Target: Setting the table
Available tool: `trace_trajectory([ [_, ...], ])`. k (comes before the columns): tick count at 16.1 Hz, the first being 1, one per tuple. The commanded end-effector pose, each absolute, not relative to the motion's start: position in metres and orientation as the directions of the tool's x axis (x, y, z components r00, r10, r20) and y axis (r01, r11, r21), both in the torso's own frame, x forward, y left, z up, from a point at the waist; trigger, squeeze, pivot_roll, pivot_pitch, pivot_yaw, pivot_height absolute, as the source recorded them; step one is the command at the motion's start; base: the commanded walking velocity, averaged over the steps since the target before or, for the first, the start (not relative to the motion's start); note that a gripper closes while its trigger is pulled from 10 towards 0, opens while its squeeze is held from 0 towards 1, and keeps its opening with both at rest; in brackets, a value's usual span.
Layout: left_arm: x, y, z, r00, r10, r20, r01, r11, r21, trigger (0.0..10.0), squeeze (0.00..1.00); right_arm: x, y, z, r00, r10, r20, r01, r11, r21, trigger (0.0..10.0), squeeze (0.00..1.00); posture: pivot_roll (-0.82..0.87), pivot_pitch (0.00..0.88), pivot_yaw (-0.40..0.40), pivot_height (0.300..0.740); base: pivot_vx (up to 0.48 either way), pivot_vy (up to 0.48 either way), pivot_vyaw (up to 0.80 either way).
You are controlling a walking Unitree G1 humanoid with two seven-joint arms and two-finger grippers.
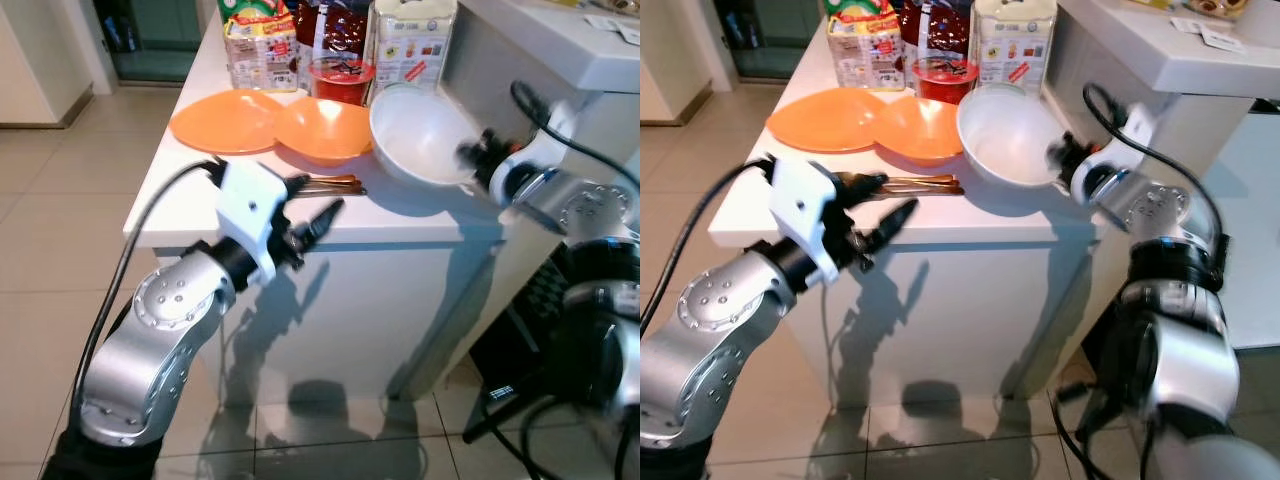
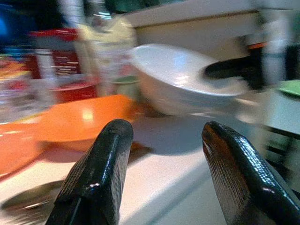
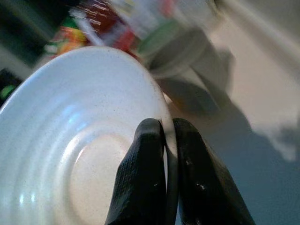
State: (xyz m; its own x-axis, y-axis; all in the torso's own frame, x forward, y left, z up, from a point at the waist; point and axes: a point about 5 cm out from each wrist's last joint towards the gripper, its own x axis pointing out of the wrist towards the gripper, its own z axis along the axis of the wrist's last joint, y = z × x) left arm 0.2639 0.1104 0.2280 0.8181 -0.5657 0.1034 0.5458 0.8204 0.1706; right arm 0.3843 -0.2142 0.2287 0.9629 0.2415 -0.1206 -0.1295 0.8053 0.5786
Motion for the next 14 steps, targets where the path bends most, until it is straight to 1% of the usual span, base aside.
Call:
trace_trajectory([
  [1,0.269,0.117,0.227,0.861,-0.498,0.107,0.477,0.862,0.173,10.0,0.00,0.376,-0.209,0.243,0.958,0.284,-0.042,-0.218,0.816,0.535,0.0,0.00,0.07,0.000,-0.052,0.740,0.000,0.000,0.00],
  [3,0.271,0.123,0.225,0.892,-0.436,0.121,0.415,0.895,0.166,10.0,0.00,0.357,-0.203,0.243,0.950,0.312,-0.013,-0.261,0.818,0.512,0.0,0.00,0.06,0.000,-0.040,0.740,0.000,0.000,0.00],
  [5,0.273,0.130,0.223,0.915,-0.381,0.128,0.357,0.917,0.178,10.0,0.00,0.332,-0.201,0.245,0.950,0.308,0.056,-0.300,0.842,0.449,0.0,0.00,0.05,0.000,-0.030,0.740,0.000,0.000,0.00],
  [6,0.274,0.133,0.221,0.925,-0.357,0.129,0.334,0.927,0.172,10.0,0.00,0.319,-0.201,0.246,0.953,0.293,0.082,-0.301,0.867,0.398,2.4,0.00,0.05,0.000,-0.030,0.740,0.000,0.000,0.00],
  [7,0.274,0.132,0.220,0.928,-0.349,0.132,0.325,0.930,0.171,10.0,0.00,0.308,-0.200,0.248,0.950,0.287,0.122,-0.312,0.879,0.361,10.0,0.00,0.04,0.000,-0.026,0.740,0.000,0.000,0.00],
  [8,0.273,0.130,0.218,0.929,-0.342,0.139,0.317,0.932,0.175,10.0,0.00,0.299,-0.198,0.248,0.947,0.285,0.147,-0.318,0.897,0.308,10.0,0.00,0.03,0.000,-0.025,0.740,0.000,0.000,0.00],
  [9,0.273,0.129,0.217,0.930,-0.339,0.139,0.314,0.933,0.178,10.0,0.00,0.296,-0.197,0.247,0.948,0.283,0.144,-0.313,0.905,0.287,10.0,0.00,0.03,0.000,-0.025,0.740,0.000,0.000,0.00],
  [10,0.272,0.128,0.213,0.937,-0.323,0.133,0.295,0.936,0.192,10.0,0.00,0.292,-0.196,0.243,0.956,0.261,0.135,-0.289,0.922,0.257,10.0,0.00,0.03,0.000,-0.025,0.740,0.000,0.000,0.00],
  [11,0.274,0.131,0.208,0.956,-0.263,0.131,0.242,0.957,0.161,10.0,0.00,0.286,-0.197,0.230,0.973,0.204,0.106,-0.224,0.944,0.243,10.0,0.00,0.03,0.000,-0.021,0.740,0.000,0.000,0.00],
  [12,0.275,0.132,0.206,0.961,-0.245,0.130,0.225,0.962,0.153,10.0,0.00,0.283,-0.197,0.228,0.976,0.195,0.100,-0.213,0.951,0.223,10.0,0.00,0.02,0.000,-0.020,0.740,0.000,0.000,0.00],
  [13,0.275,0.136,0.200,0.967,-0.224,0.121,0.202,0.965,0.165,10.0,0.00,0.278,-0.193,0.218,0.983,0.158,0.091,-0.167,0.981,0.095,10.0,0.00,0.02,0.000,-0.018,0.740,0.000,-0.341,0.00],
  [14,0.274,0.138,0.197,0.968,-0.223,0.117,0.200,0.963,0.180,10.0,0.00,0.277,-0.192,0.216,0.984,0.145,0.105,-0.157,0.980,0.126,10.0,0.00,0.02,0.000,-0.021,0.740,0.000,-0.480,0.00],
])
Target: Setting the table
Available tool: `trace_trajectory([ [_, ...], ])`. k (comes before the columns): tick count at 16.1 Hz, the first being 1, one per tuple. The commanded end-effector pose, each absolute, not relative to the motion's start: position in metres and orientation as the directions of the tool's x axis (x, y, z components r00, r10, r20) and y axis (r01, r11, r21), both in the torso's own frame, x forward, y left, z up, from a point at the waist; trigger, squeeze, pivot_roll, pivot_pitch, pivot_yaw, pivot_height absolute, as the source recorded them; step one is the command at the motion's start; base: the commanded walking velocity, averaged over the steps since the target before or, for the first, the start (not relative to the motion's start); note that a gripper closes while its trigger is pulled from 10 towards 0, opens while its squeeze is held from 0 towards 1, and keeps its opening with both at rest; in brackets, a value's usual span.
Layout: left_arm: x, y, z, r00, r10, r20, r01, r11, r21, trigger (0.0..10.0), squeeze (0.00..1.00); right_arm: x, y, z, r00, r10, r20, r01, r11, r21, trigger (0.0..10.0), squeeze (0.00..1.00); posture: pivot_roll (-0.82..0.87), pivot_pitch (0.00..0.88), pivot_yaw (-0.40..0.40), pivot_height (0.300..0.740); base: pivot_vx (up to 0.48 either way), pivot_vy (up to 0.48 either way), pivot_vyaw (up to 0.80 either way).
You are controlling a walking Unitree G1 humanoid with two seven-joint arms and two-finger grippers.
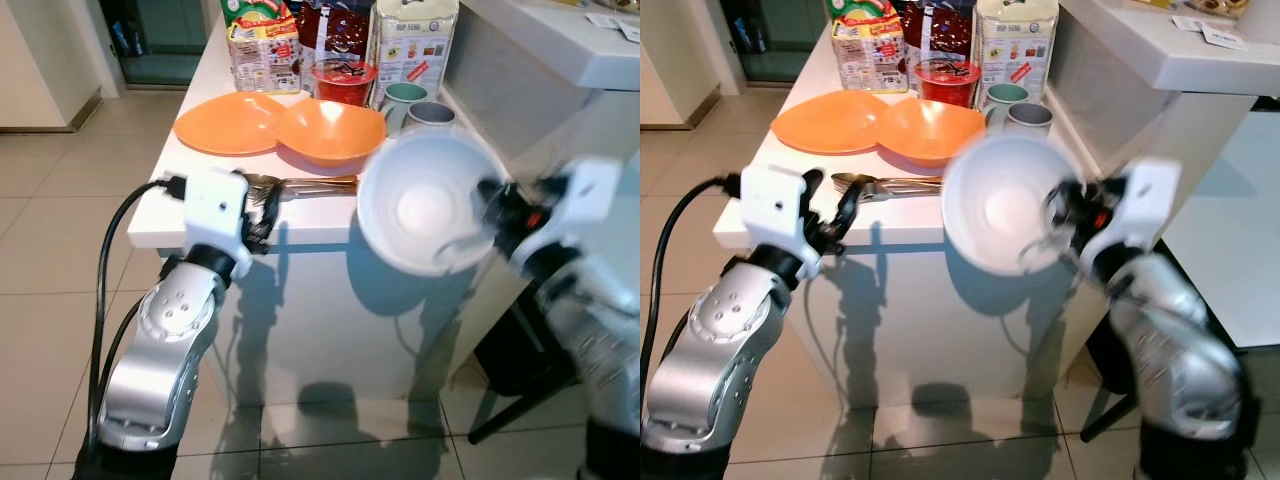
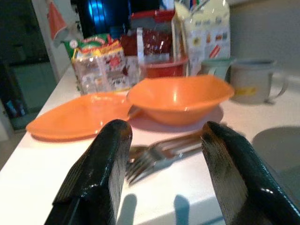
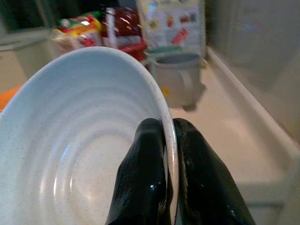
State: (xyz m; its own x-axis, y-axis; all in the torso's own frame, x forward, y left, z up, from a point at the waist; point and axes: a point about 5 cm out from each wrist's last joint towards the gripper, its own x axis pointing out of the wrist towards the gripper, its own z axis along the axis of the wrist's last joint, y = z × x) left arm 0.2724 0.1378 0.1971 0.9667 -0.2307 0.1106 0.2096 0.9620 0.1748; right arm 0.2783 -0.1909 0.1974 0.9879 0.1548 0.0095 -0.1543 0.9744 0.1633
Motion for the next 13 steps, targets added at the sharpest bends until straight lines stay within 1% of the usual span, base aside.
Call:
trace_trajectory([
  [1,0.273,0.140,0.196,0.971,-0.210,0.115,0.187,0.965,0.183,10.0,0.00,0.276,-0.191,0.215,0.985,0.123,0.119,-0.141,0.978,0.152,10.0,0.00,0.02,0.000,-0.021,0.740,0.000,-0.480,0.00],
  [7,0.275,0.142,0.201,0.971,-0.193,0.144,0.162,0.967,0.197,10.0,0.00,0.275,-0.195,0.211,0.989,0.064,0.136,-0.090,0.978,0.190,10.0,0.00,0.03,0.000,-0.030,0.740,0.000,-0.480,0.00],
  [9,0.273,0.142,0.200,0.972,-0.186,0.142,0.157,0.968,0.197,10.0,0.00,0.273,-0.193,0.210,0.987,0.085,0.136,-0.111,0.974,0.197,10.0,0.00,0.03,0.000,-0.031,0.740,0.000,-0.480,0.00],
  [13,0.276,0.143,0.213,0.966,-0.190,0.176,0.153,0.967,0.206,10.0,0.00,0.274,-0.193,0.213,0.985,0.082,0.152,-0.116,0.967,0.225,10.0,0.00,0.03,0.000,-0.024,0.740,0.000,-0.480,0.00],
])
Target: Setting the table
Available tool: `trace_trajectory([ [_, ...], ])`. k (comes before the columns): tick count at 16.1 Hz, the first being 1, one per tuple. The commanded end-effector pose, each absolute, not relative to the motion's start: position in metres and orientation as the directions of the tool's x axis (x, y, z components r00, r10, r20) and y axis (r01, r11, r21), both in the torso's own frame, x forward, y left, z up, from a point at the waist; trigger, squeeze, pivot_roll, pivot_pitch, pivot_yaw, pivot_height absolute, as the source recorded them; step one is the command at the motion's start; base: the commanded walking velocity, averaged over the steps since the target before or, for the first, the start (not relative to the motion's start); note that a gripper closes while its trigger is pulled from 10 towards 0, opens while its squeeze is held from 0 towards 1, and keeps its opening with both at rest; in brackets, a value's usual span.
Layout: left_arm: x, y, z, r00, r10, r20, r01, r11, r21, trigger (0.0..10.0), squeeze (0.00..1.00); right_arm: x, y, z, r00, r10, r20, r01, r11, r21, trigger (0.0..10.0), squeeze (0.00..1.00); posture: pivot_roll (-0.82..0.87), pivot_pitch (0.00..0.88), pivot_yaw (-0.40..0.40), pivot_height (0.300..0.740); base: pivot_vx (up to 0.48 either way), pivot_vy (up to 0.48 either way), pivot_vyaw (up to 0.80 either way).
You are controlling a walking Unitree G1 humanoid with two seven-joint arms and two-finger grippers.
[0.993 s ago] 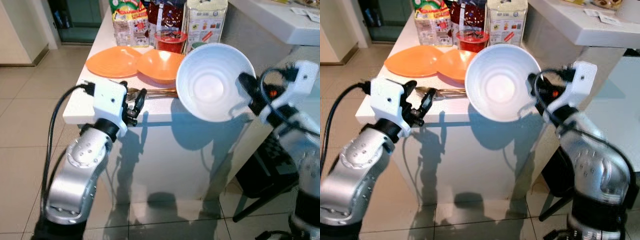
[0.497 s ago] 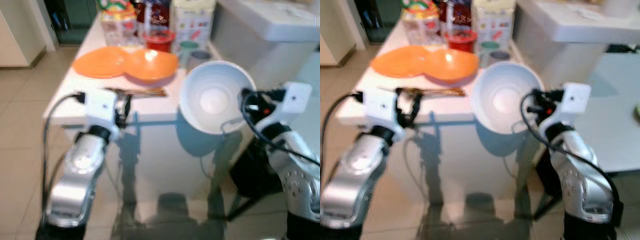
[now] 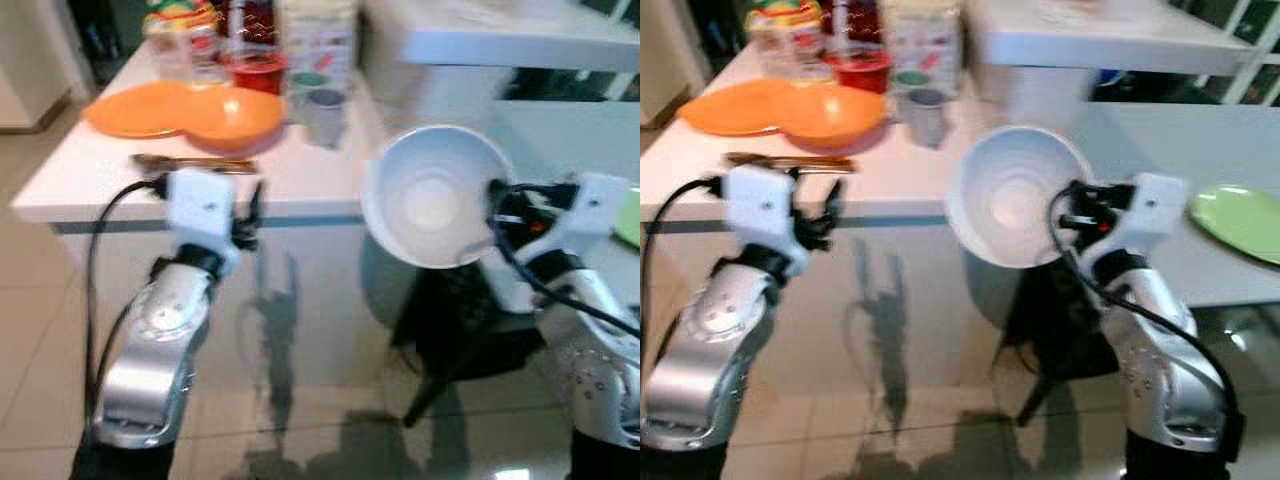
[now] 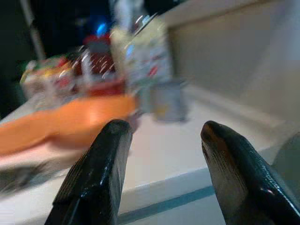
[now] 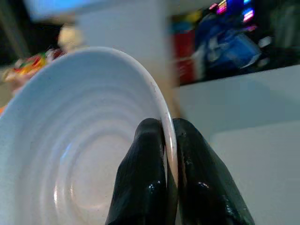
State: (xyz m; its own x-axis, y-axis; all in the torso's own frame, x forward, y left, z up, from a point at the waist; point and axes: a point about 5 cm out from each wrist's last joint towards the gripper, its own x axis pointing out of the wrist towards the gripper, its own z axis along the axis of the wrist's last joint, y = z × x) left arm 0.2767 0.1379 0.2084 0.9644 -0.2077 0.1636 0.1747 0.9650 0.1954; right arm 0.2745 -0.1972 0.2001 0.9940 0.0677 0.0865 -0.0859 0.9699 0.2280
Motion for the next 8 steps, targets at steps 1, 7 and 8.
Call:
trace_trajectory([
  [1,0.2768,0.1427,0.2137,0.965,-0.193,0.180,0.154,0.965,0.212,10.0,0.00,0.2735,-0.1942,0.2133,0.985,0.072,0.154,-0.106,0.969,0.224,10.0,0.00,0.03,0.000,-0.018,0.740,0.000,-0.480,0.00],
  [7,0.2821,0.1341,0.2071,0.964,-0.218,0.154,0.178,0.955,0.237,10.0,0.00,0.2739,-0.1980,0.2115,0.988,0.021,0.153,-0.055,0.973,0.222,10.0,0.00,0.02,0.000,0.001,0.740,0.000,-0.480,0.00],
  [8,0.2835,0.1349,0.2088,0.964,-0.213,0.161,0.173,0.957,0.231,10.0,0.00,0.2742,-0.1992,0.2108,0.988,0.006,0.153,-0.041,0.973,0.227,10.0,0.00,0.02,0.000,0.003,0.740,0.000,-0.480,0.00],
])
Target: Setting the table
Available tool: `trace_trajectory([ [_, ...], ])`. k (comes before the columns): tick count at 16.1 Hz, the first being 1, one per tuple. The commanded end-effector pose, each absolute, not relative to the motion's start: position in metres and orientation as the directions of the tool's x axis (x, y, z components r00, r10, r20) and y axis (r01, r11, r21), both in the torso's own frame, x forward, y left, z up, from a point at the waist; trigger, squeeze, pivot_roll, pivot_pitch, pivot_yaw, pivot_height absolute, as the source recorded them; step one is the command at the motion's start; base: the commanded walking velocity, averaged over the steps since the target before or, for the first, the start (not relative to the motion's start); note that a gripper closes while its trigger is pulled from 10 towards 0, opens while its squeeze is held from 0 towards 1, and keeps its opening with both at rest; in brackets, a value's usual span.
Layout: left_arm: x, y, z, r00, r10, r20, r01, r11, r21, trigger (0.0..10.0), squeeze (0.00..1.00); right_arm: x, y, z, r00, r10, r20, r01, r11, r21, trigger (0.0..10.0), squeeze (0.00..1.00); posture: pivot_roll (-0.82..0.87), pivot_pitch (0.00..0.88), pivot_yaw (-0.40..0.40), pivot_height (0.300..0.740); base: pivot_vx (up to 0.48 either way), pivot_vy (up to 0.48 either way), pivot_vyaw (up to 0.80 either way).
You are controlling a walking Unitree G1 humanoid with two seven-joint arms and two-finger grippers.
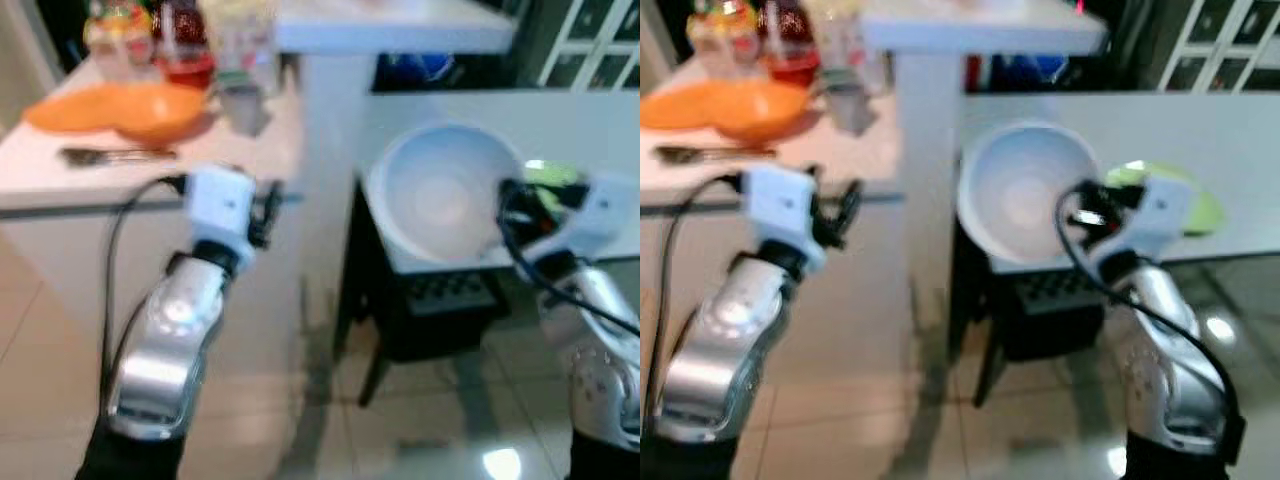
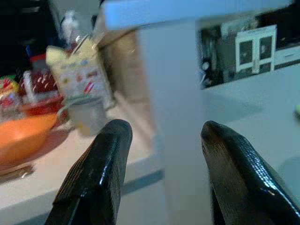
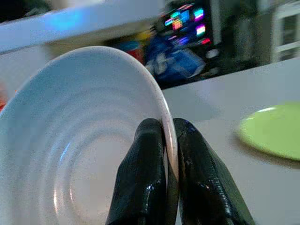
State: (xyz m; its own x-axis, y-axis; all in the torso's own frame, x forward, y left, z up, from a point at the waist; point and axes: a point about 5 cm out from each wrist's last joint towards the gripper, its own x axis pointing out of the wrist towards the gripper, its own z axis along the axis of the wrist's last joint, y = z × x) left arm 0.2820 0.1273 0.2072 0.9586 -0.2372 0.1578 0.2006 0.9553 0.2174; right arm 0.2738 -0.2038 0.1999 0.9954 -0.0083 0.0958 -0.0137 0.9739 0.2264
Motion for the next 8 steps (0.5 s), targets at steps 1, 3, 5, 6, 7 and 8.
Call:
trace_trajectory([
  [1,0.2848,0.1363,0.2102,0.964,-0.207,0.167,0.166,0.959,0.228,10.0,0.00,0.2741,-0.2000,0.2097,0.989,-0.003,0.150,-0.032,0.973,0.230,10.0,0.00,0.02,0.000,0.003,0.740,0.000,-0.480,0.00],
  [3,0.2861,0.1381,0.2106,0.965,-0.202,0.169,0.160,0.959,0.233,10.0,0.00,0.2745,-0.2004,0.2081,0.990,-0.007,0.143,-0.026,0.973,0.229,10.0,0.00,0.02,0.000,0.003,0.740,0.000,-0.480,0.00],
  [5,0.2855,0.1375,0.2099,0.964,-0.204,0.168,0.162,0.959,0.234,10.0,0.00,0.2746,-0.2012,0.2079,0.990,-0.011,0.142,-0.022,0.972,0.233,10.0,0.00,0.02,0.000,0.001,0.740,0.000,-0.480,0.00],
  [6,0.2855,0.1366,0.2096,0.964,-0.208,0.167,0.165,0.957,0.237,10.0,0.00,0.2752,-0.2014,0.2078,0.990,-0.012,0.142,-0.021,0.972,0.232,10.0,0.00,0.02,0.000,0.001,0.740,0.000,-0.480,0.00],
  [7,0.2859,0.1366,0.2097,0.964,-0.209,0.166,0.167,0.957,0.237,10.0,0.00,0.2755,-0.2012,0.2075,0.990,-0.011,0.140,-0.022,0.972,0.232,10.0,0.00,0.02,0.000,0.003,0.740,0.000,-0.480,0.00],
  [8,0.2859,0.1369,0.2097,0.964,-0.209,0.166,0.166,0.957,0.238,10.0,0.00,0.2755,-0.2010,0.2072,0.990,-0.012,0.139,-0.021,0.972,0.233,10.0,0.00,0.02,0.000,0.002,0.740,0.000,-0.480,0.00],
])
